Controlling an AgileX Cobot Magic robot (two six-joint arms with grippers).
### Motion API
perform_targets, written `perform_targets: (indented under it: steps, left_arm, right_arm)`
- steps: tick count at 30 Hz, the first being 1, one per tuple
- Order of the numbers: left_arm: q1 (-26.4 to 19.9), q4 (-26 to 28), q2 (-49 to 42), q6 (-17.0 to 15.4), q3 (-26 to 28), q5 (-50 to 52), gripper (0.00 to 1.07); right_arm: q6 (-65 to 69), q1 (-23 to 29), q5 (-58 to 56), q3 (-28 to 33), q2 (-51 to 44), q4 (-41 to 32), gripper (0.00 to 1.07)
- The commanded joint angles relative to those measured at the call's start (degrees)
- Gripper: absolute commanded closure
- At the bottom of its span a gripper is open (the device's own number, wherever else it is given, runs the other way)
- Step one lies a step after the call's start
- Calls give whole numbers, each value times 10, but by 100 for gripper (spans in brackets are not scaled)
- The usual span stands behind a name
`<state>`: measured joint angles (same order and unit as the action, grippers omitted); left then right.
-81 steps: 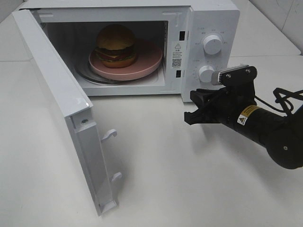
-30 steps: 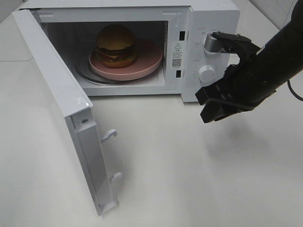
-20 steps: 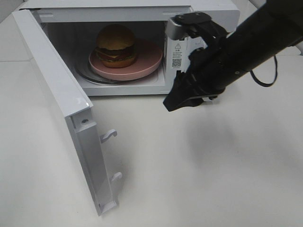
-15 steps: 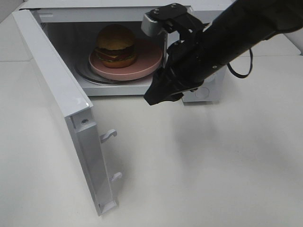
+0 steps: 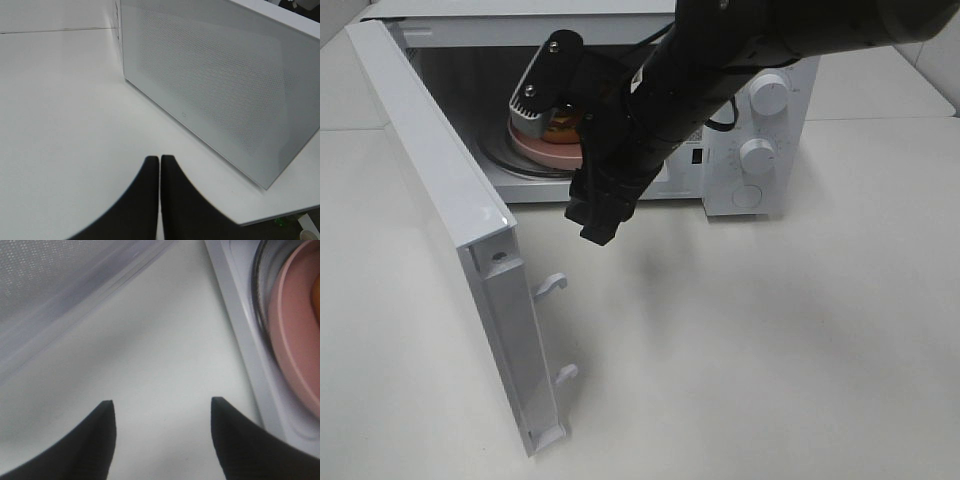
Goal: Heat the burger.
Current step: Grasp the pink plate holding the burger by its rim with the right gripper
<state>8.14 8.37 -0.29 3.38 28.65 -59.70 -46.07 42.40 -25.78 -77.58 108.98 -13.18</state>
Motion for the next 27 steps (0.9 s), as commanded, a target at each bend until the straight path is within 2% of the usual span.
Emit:
perform_targets:
  steps: [1, 6, 7, 18, 27]
  left_arm:
    - [0, 1, -3, -1, -2, 7, 107]
    - [0, 1, -3, -1, -2, 7, 107]
    - [0, 1, -3, -1, -2, 7, 107]
    - [0, 1, -3, -1, -2, 7, 107]
    - [0, 1, -3, -1, -2, 7, 107]
  right_arm:
    - [-10, 18, 51, -11, 4, 69, 48]
    - [-10, 17, 88, -11, 6, 104, 42]
    - [-10, 17, 100, -11, 9, 132, 41]
    - [-1, 17, 103, -44, 44, 189, 41]
    - [-1, 15, 114, -45, 50, 228, 43]
